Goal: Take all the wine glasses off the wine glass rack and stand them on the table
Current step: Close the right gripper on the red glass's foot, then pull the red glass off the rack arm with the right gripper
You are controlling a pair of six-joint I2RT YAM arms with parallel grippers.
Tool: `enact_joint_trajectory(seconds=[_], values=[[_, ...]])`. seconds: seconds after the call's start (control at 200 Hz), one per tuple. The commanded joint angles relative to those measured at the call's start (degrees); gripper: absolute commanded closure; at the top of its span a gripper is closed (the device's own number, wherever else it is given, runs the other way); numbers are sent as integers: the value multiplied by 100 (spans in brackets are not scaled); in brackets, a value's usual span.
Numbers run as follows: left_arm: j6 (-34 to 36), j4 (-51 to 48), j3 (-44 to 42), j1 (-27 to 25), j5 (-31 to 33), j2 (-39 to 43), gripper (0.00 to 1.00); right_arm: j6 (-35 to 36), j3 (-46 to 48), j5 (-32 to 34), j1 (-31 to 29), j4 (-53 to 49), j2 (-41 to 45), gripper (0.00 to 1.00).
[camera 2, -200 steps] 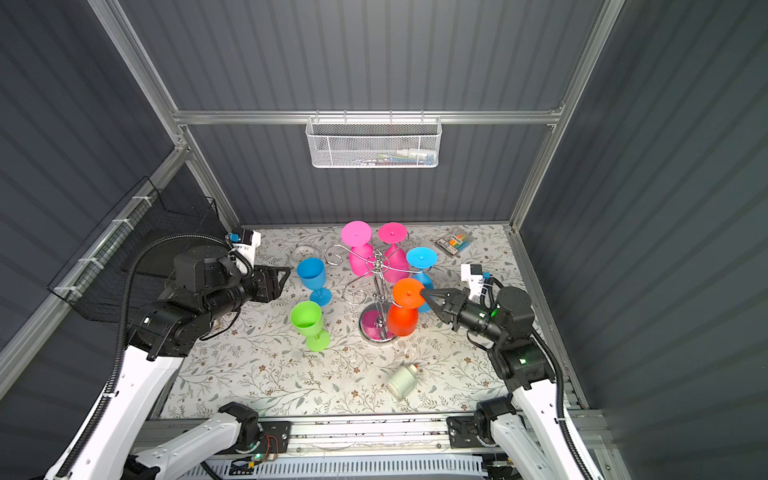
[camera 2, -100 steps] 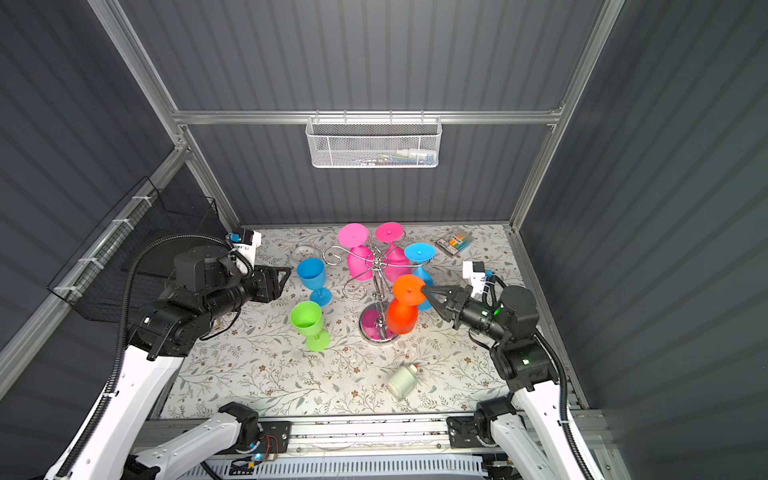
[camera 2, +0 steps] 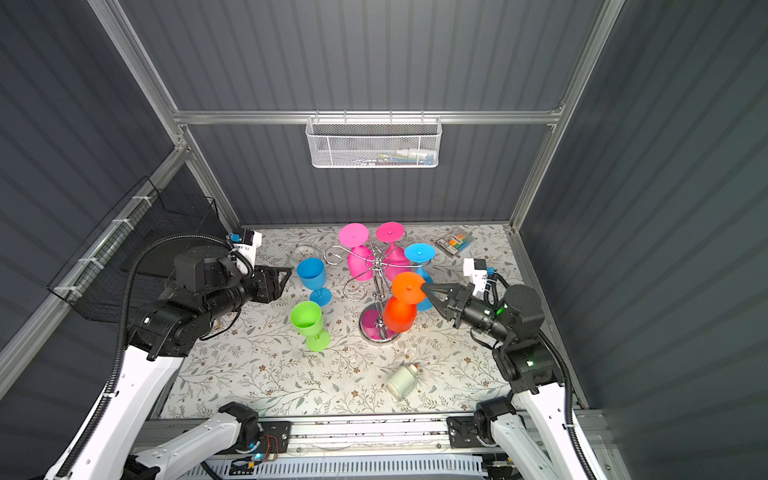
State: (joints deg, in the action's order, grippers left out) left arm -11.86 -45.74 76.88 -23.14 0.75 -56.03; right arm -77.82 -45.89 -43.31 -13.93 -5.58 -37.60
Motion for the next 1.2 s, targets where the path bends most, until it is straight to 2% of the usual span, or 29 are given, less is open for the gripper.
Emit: enact_joint_trajectory(seconds=[0.0, 0.43, 0.835, 1.196], values=[[15, 14, -70, 46, -76, 100, 36, 64, -207, 69, -130, -52, -25, 100], [34, -1, -136, 46, -58, 180, 35, 199, -591, 373, -523, -121, -490, 100], [67, -40, -143, 46, -19, 141, 35, -322, -878, 486, -514, -356, -986, 100], [70, -49, -94, 46, -5, 83, 35, -838, -770, 656, -323, -321, -991, 100]])
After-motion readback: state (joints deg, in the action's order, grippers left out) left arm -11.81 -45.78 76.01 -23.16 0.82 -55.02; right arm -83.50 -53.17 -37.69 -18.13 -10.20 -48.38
